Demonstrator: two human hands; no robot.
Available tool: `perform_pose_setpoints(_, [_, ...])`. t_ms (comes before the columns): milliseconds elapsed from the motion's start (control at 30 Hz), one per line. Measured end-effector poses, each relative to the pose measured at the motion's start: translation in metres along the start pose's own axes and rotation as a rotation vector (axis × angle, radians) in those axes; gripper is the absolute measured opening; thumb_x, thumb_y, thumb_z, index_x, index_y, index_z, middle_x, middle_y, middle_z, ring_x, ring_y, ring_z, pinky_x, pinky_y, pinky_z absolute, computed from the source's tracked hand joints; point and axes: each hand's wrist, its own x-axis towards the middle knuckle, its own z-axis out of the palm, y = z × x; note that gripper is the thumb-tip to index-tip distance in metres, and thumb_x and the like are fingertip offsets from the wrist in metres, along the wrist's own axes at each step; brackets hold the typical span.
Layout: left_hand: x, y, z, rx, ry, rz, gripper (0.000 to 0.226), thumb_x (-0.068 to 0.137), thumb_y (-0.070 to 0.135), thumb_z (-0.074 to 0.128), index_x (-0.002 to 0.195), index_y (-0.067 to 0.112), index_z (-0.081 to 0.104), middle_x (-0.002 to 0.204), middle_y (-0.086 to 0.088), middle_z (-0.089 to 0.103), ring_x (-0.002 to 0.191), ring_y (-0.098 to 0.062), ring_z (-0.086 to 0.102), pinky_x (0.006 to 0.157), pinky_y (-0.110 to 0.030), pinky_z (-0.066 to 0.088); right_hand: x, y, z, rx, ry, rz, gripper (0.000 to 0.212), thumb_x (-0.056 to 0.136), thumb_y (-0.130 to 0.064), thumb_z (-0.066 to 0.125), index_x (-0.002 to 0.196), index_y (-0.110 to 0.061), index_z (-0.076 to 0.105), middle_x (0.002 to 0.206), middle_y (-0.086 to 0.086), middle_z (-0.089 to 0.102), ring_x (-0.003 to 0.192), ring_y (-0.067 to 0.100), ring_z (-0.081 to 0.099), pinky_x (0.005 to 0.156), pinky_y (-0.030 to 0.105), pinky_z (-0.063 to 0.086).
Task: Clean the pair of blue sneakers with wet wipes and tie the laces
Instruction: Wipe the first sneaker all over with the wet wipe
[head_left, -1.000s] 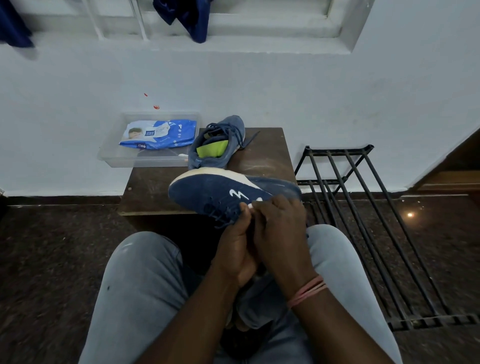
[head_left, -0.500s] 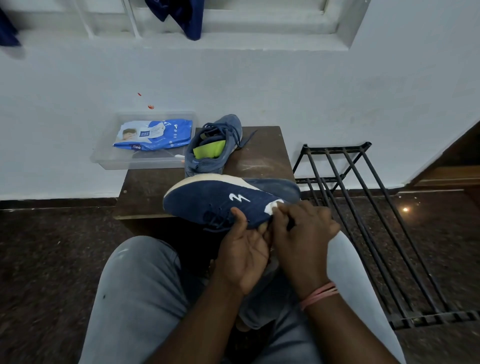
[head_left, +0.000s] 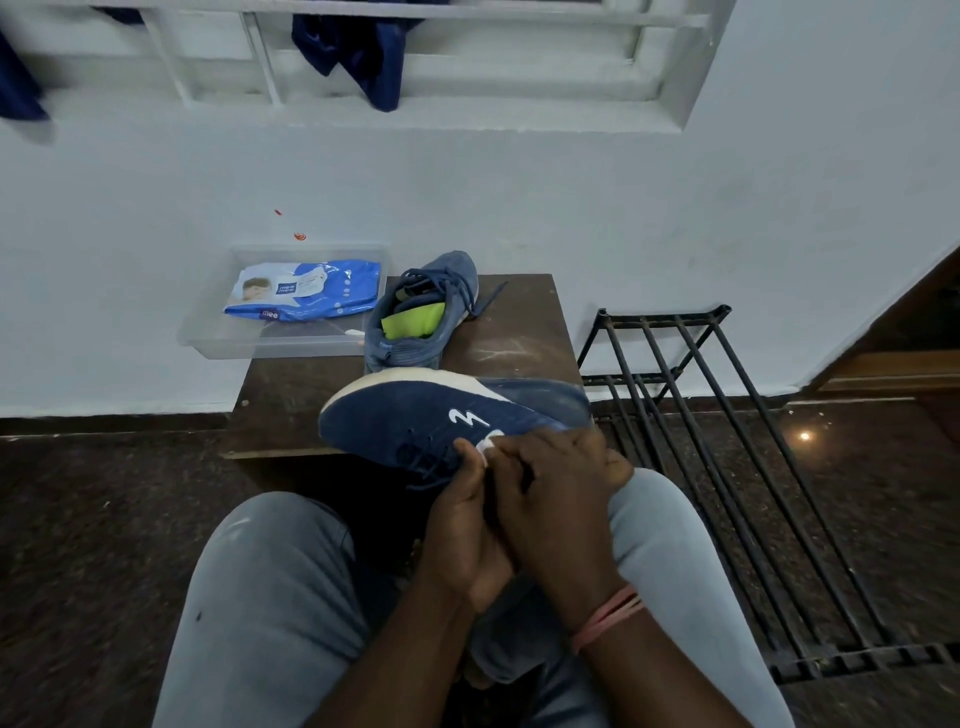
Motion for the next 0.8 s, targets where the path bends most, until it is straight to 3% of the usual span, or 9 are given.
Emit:
perform_pose_setpoints(133, [0.002, -0.006, 0.002, 0.021, 0.002, 0.048, 0.063, 0.108, 0.049, 0.024, 0.148, 0.006, 0.047, 0.147, -0.019, 0.055, 0.136, -0.029, 0.055, 0.104, -0.039, 0.052, 0.019, 0.013, -0.005, -0.162, 0.153, 0.187, 0.021, 0.094, -0.044, 0.055, 0.089, -0.032, 0.071, 0.094, -0.013, 0.067, 0.094, 0.021, 0.047, 0.084, 0.047, 0.038])
perform_pose_setpoints(233, [-0.002, 0.0, 0.0, -0.008, 0.015, 0.014, 0.071, 0.102, 0.061, 0.029, 0.144, 0.008, 0.055, 0.143, -0.02, 0.058, 0.13, -0.031, 0.059, 0.1, -0.043, 0.055, 0.013, -0.003, 0.002, -0.106, 0.02, 0.024, 0.02, 0.097, -0.037, 0.053, 0.084, -0.031, 0.067, 0.088, -0.012, 0.063, 0.088, 0.018, 0.051, 0.083, 0.045, 0.04])
perform_pose_setpoints(300, [-0.002, 0.0, -0.003, 0.017, 0.019, 0.021, 0.079, 0.099, 0.067, 0.031, 0.148, 0.008, 0.05, 0.148, -0.021, 0.053, 0.137, -0.034, 0.053, 0.111, -0.048, 0.045, 0.007, -0.009, 0.002, -0.066, -0.089, -0.107, 0.023, 0.097, -0.037, 0.051, 0.085, -0.032, 0.07, 0.086, -0.013, 0.062, 0.086, 0.016, 0.052, 0.082, 0.044, 0.042])
perform_pose_setpoints(367, [0.0, -0.003, -0.001, 0.044, 0.044, 0.038, 0.076, 0.1, 0.064, 0.031, 0.151, 0.009, 0.044, 0.15, -0.02, 0.051, 0.14, -0.033, 0.05, 0.117, -0.05, 0.039, 0.015, -0.002, -0.006, -0.156, -0.075, -0.076, 0.025, 0.095, -0.04, 0.049, 0.088, -0.033, 0.072, 0.09, -0.014, 0.064, 0.091, 0.018, 0.051, 0.082, 0.043, 0.04])
perform_pose_setpoints(500, [0.002, -0.001, 0.004, 0.06, 0.071, 0.089, 0.066, 0.103, 0.056, 0.026, 0.146, 0.01, 0.049, 0.143, -0.017, 0.059, 0.132, -0.028, 0.058, 0.108, -0.043, 0.049, 0.032, 0.003, -0.017, -0.254, 0.063, 0.09, 0.026, 0.094, -0.039, 0.048, 0.084, -0.03, 0.07, 0.094, -0.009, 0.065, 0.091, 0.02, 0.044, 0.079, 0.045, 0.038])
perform_pose_setpoints(567, [-0.002, 0.002, 0.002, 0.066, 0.068, 0.053, 0.069, 0.102, 0.06, 0.027, 0.145, 0.012, 0.051, 0.144, -0.017, 0.059, 0.131, -0.029, 0.059, 0.104, -0.043, 0.053, 0.025, -0.011, -0.009, -0.164, -0.045, 0.008, 0.036, 0.094, -0.044, 0.037, 0.082, -0.03, 0.068, 0.091, -0.007, 0.063, 0.09, 0.02, 0.048, 0.079, 0.045, 0.041])
perform_pose_setpoints(633, [-0.004, 0.0, -0.004, 0.076, 0.051, 0.026, 0.073, 0.1, 0.063, 0.028, 0.149, 0.012, 0.047, 0.147, -0.018, 0.055, 0.135, -0.031, 0.055, 0.11, -0.047, 0.048, 0.013, -0.022, -0.006, -0.11, -0.15, -0.059, 0.043, 0.095, -0.054, 0.033, 0.086, -0.034, 0.07, 0.09, -0.011, 0.062, 0.091, 0.018, 0.05, 0.082, 0.046, 0.042])
perform_pose_setpoints(800, [0.003, 0.0, 0.001, 0.068, 0.069, 0.096, 0.072, 0.102, 0.06, 0.026, 0.151, 0.01, 0.043, 0.149, -0.018, 0.053, 0.14, -0.03, 0.05, 0.118, -0.048, 0.038, 0.038, 0.002, -0.018, -0.306, 0.04, 0.088, 0.018, 0.094, -0.037, 0.055, 0.09, -0.032, 0.072, 0.1, -0.011, 0.065, 0.096, 0.02, 0.047, 0.079, 0.038, 0.026])
